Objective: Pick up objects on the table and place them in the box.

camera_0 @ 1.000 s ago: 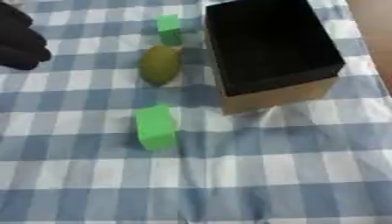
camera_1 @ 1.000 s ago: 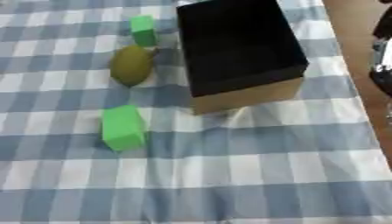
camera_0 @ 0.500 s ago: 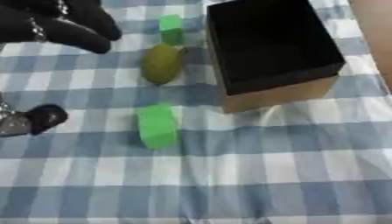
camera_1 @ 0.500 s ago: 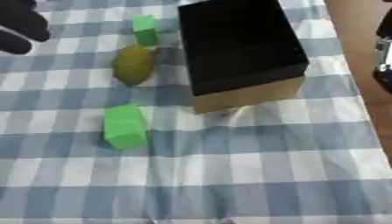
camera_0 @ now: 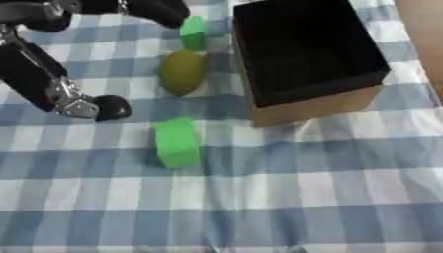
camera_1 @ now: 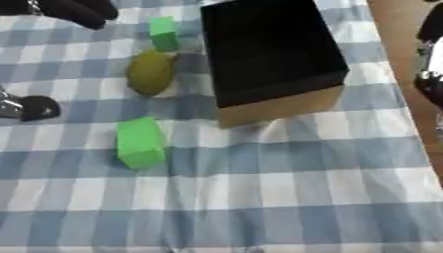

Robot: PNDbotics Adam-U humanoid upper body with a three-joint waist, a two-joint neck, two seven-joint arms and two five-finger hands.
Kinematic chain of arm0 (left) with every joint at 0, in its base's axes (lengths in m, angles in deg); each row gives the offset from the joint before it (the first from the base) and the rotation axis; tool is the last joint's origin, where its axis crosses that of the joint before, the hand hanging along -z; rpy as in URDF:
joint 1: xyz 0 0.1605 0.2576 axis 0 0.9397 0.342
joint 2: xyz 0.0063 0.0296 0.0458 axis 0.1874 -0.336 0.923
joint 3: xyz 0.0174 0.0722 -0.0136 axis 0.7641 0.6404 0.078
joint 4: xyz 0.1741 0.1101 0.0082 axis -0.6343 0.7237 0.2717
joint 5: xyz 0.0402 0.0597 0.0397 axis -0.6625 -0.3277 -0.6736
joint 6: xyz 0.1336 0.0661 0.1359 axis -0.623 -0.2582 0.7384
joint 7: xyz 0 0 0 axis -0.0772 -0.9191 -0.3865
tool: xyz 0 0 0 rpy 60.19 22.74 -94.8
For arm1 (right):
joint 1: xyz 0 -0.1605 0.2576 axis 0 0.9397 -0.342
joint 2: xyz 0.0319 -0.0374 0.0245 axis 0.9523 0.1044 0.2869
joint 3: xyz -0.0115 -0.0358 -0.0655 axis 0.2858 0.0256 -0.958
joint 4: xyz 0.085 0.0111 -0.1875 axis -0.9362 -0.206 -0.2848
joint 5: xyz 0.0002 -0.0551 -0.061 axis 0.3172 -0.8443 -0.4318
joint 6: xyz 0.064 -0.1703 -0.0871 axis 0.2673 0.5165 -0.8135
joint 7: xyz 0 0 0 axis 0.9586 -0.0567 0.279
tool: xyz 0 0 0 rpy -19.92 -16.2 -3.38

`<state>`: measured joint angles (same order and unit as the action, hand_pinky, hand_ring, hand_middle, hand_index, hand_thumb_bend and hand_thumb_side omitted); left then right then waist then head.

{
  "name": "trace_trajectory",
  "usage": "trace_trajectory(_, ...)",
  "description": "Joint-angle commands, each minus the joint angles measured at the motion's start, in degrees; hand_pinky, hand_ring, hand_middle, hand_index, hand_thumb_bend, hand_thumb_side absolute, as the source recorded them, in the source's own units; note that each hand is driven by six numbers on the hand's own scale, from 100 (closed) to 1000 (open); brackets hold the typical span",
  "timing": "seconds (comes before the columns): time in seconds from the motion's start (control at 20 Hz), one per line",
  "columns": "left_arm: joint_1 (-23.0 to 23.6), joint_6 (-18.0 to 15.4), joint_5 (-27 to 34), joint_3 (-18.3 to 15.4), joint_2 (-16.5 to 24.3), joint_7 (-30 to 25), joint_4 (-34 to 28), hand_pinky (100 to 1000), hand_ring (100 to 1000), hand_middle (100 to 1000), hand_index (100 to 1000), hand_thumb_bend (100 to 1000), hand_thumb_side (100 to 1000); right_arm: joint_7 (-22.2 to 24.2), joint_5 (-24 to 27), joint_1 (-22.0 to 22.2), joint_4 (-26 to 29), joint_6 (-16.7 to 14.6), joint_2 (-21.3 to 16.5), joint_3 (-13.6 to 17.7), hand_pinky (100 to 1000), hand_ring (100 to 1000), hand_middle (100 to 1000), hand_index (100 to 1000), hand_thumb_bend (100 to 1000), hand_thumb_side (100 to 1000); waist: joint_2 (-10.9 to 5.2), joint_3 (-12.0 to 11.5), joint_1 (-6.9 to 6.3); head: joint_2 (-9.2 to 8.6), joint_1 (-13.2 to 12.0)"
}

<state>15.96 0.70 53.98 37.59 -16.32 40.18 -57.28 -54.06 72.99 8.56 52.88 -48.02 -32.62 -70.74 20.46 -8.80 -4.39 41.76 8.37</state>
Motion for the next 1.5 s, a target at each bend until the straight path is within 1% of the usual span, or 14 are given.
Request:
trace_trajectory(0.05, -1.8, -13.3, 0.9, -0.5, -1.1, -15.7, -0.2, 902, 867, 850, 946, 356, 430, 0.2, 0.2, -0.2, 0.6, 0.2, -1.2, 0.3, 910, 953, 489, 896, 100, 470, -1.76, -0.1, -0.57, 0.09, 0.2)
trace_trajectory(0.1, -2.0, -13.0, 1.1, -0.4, -1.9, -16.1, -0.2, 901, 865, 848, 941, 331, 338, 0.3, 0.2, -0.2, 0.6, 0.2, -1.1, 0.2, 910, 954, 487, 896, 100, 470, -1.77, -0.1, -0.52, 0.09, 0.2)
trace_trajectory(0.15, -2.3, -12.9, 1.2, -0.2, -2.7, -16.7, -0.2, 901, 865, 848, 940, 326, 284, 0.4, 0.3, -0.2, 0.6, 0.2, -1.0, 0.1, 910, 954, 487, 896, 100, 470, -1.77, 0.0, -0.47, 0.11, 0.1)
trace_trajectory(0.2, -2.5, -12.8, 1.2, 0.1, -3.3, -17.3, -0.1, 900, 866, 849, 939, 328, 194, 0.5, 0.3, -0.2, 0.6, 0.2, -1.0, 0.0, 910, 954, 485, 896, 100, 470, -1.76, 0.0, -0.43, 0.14, 0.2)
trace_trajectory(0.3, -2.7, -12.8, 0.6, 0.8, -4.0, -18.9, 0.6, 901, 867, 849, 937, 338, 109, 0.8, 0.3, -0.1, 0.6, 0.1, -0.9, -0.1, 911, 957, 484, 896, 100, 470, -1.70, 0.1, -0.44, 0.29, 0.2)
trace_trajectory(0.35, -2.8, -12.9, 0.1, 1.1, -4.2, -19.8, 1.0, 903, 868, 845, 935, 348, 100, 0.9, 0.3, -0.1, 0.6, 0.1, -0.9, -0.2, 911, 959, 483, 897, 100, 470, -1.64, 0.1, -0.47, 0.33, 0.2)
trace_trajectory(0.65, -3.2, -14.7, -2.7, 3.2, -4.8, -24.9, 2.5, 915, 872, 835, 931, 444, 100, 1.5, 0.6, -0.3, 0.6, 0.3, -0.7, -0.4, 912, 964, 482, 897, 100, 470, -1.39, 0.2, -0.75, 0.62, 0.4)
trace_trajectory(1.0, -3.7, -14.9, -5.6, 5.9, -4.4, -25.5, 2.4, 925, 881, 849, 951, 529, 100, 1.9, 0.9, -0.3, 0.6, 0.5, -0.6, -0.6, 913, 970, 480, 898, 100, 470, -1.34, 0.3, -1.01, 0.73, 0.7)
trace_trajectory(1.05, -3.7, -14.9, -6.1, 6.4, -4.2, -25.5, 2.2, 927, 883, 851, 953, 556, 147, 2.0, 1.0, -0.3, 0.6, 0.5, -0.6, -0.6, 913, 971, 479, 898, 100, 470, -1.33, 0.3, -1.06, 0.75, 0.7)
trace_trajectory(1.1, -3.7, -14.9, -6.5, 6.8, -4.1, -25.5, 1.9, 927, 883, 851, 953, 556, 147, 2.1, 1.0, -0.3, 0.6, 0.6, -0.6, -0.7, 913, 971, 479, 898, 100, 460, -1.32, 0.3, -1.11, 0.75, 0.8)
trace_trajectory(1.15, -3.9, -14.9, -6.8, 7.0, -4.0, -25.5, 1.6, 929, 885, 851, 951, 593, 203, 2.2, 1.0, -0.3, 0.6, 0.6, -0.6, -0.7, 913, 972, 479, 898, 100, 470, -1.33, 0.2, -1.16, 0.76, 0.8)
trace_trajectory(1.25, -4.1, -14.9, -7.4, 7.6, -3.6, -25.5, 0.9, 931, 887, 852, 951, 643, 280, 2.4, 1.1, -0.3, 0.6, 0.7, -0.6, -0.8, 913, 972, 479, 898, 100, 470, -1.32, 0.2, -1.26, 0.75, 1.0)
trace_trajectory(1.4, -4.2, -14.9, -8.5, 8.5, -2.8, -25.5, 0.0, 929, 881, 846, 946, 650, 299, 2.5, 1.1, -0.2, 0.6, 0.6, -0.6, -0.8, 914, 974, 478, 899, 100, 470, -1.27, 0.2, -1.38, 0.72, 1.1)
trace_trajectory(1.5, -4.0, -14.9, -9.4, 9.5, -2.4, -25.5, 0.0, 929, 879, 841, 942, 631, 305, 2.6, 1.2, -0.2, 0.6, 0.6, -0.6, -0.9, 914, 976, 477, 899, 100, 470, -1.22, 0.2, -1.46, 0.76, 1.2)
